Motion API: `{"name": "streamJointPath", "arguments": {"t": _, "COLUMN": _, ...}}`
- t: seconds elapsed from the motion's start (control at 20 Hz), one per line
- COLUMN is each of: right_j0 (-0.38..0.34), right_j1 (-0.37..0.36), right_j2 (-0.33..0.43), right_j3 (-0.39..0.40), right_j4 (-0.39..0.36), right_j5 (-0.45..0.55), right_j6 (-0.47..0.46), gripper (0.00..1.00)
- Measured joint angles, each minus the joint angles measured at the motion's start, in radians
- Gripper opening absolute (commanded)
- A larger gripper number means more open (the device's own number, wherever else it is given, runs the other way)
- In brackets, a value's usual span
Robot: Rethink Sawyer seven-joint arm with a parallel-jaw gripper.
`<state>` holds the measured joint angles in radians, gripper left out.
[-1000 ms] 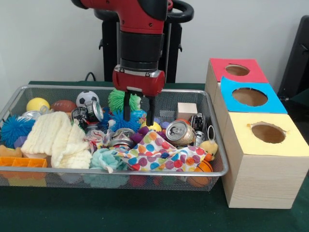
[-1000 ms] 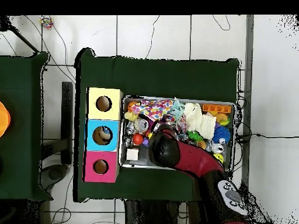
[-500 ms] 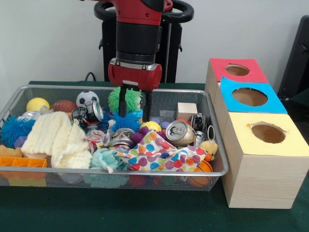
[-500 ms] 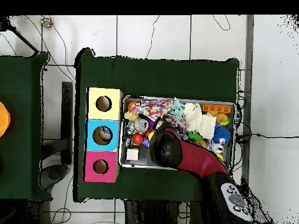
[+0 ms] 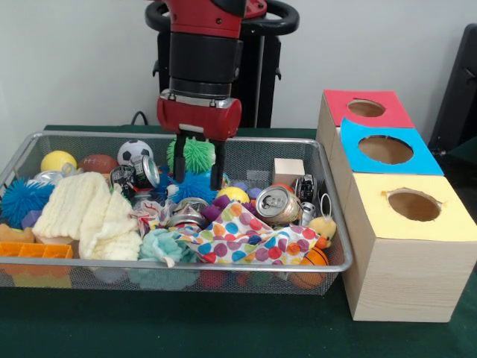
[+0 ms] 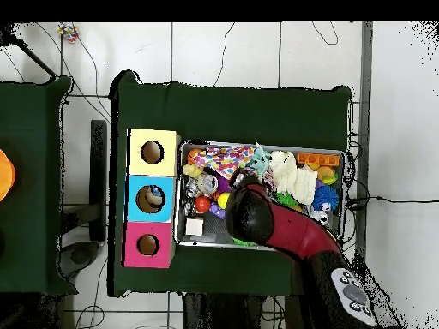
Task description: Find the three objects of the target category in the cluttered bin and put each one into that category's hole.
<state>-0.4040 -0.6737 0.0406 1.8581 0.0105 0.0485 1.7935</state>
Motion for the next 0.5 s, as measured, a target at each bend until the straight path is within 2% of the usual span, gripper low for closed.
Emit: {"name": "streamJointPath", "arguments": {"t": 0.5, "right_j0": -0.056, "right_j1": 0.031, "right_j2": -0.007, "right_j3": -0.101, "right_j4": 0.000, "right_j5": 0.005, "right_j6": 0.000, "gripper": 1.00}}
